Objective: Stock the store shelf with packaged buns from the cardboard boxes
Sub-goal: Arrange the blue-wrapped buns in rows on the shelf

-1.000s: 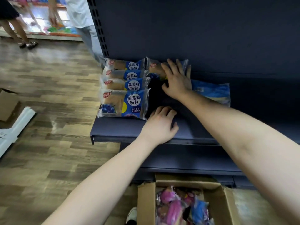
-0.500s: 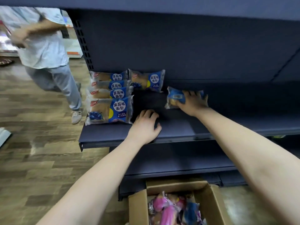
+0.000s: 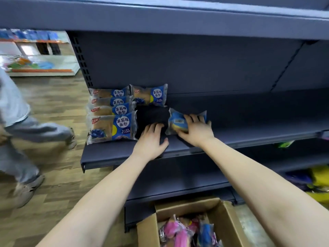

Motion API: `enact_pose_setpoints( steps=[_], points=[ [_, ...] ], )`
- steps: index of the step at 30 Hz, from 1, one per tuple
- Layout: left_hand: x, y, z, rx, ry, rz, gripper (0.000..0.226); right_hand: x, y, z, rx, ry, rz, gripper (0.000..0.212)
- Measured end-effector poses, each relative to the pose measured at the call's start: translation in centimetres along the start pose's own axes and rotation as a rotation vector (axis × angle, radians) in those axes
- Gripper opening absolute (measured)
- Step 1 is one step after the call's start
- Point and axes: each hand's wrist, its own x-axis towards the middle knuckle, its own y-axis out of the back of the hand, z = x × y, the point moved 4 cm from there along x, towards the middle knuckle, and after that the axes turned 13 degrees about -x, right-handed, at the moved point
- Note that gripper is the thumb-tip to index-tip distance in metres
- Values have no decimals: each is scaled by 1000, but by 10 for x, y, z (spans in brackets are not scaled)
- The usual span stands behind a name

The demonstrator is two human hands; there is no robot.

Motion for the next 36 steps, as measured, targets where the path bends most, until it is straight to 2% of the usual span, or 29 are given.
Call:
enact_pose_setpoints(
  steps=[6,12,15,18,21,26,29,32,36],
  points=[
    [-4,3,4,-28,-49,-40,63,-19,11,13,81,265,43,81],
    [-6,2,6,-133,-72,-53,79,-32,15,18,253,258,41,72],
    [-5,4,13,-157,-101,-60,73,-35,24,15,468,221,1,71],
    [0,12,16,-259,-35,-26,58,-38,30,12,557,228,39,66],
    [6,22,12,-312,28,46,47,-41,32,17,522,219,221,58],
    [8,25,17,-407,37,96,28,-54,29,23,395,163,363,46],
    [11,18,23,-492,62,71,25,-59,26,26,263,161,442,52],
    [17,17,29,-588,136,92,41,-61,24,29,154,141,469,56],
    [21,19,29,-850,242,184,21,-60,17,26,39,172,436,69]
  ],
)
